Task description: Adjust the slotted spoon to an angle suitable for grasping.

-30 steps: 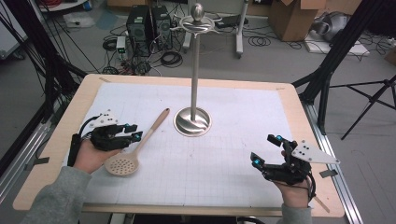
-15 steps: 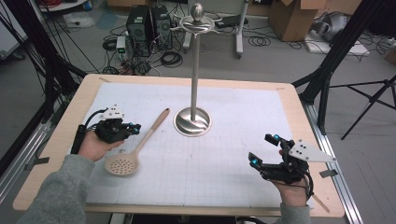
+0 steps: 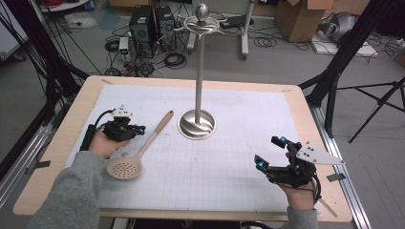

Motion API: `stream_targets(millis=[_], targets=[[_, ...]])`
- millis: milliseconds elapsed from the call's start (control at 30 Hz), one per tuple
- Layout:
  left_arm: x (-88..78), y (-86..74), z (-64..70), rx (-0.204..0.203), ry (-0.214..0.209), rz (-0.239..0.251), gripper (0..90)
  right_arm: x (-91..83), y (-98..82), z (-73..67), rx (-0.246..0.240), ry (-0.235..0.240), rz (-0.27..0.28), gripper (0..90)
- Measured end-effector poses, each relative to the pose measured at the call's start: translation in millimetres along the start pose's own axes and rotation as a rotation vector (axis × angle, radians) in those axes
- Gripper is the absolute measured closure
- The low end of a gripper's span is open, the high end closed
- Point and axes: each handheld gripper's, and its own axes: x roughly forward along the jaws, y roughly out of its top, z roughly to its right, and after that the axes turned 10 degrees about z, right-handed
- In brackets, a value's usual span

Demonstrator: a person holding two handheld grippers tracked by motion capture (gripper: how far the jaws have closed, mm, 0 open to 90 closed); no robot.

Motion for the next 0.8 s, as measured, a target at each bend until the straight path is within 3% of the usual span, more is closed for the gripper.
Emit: stream_targets(millis=[400, 633, 667, 800], targets=[[20.7, -7.5, -0.5, 0.019, 0.012, -0.088, 89.4, 2.1, 1.2, -0.9, 0.005, 0.008, -0.001, 10.7], [30.4, 3.3, 4.7, 0.042, -0.002, -0.111, 89.4, 1.9, 1.5, 0.9, 0.002, 0.009, 0.005, 10.7], [36.1, 5.4, 6.7, 0.061, 0.006, -0.149, 89.4, 1.7, 1.9, 0.6, 0.004, 0.008, 0.005, 10.7], [45.7, 5.2, 6.1, 0.054, 0.019, -0.159, 89.4, 0.5, 3.0, 0.4, -0.002, 0.012, 0.012, 10.7]])
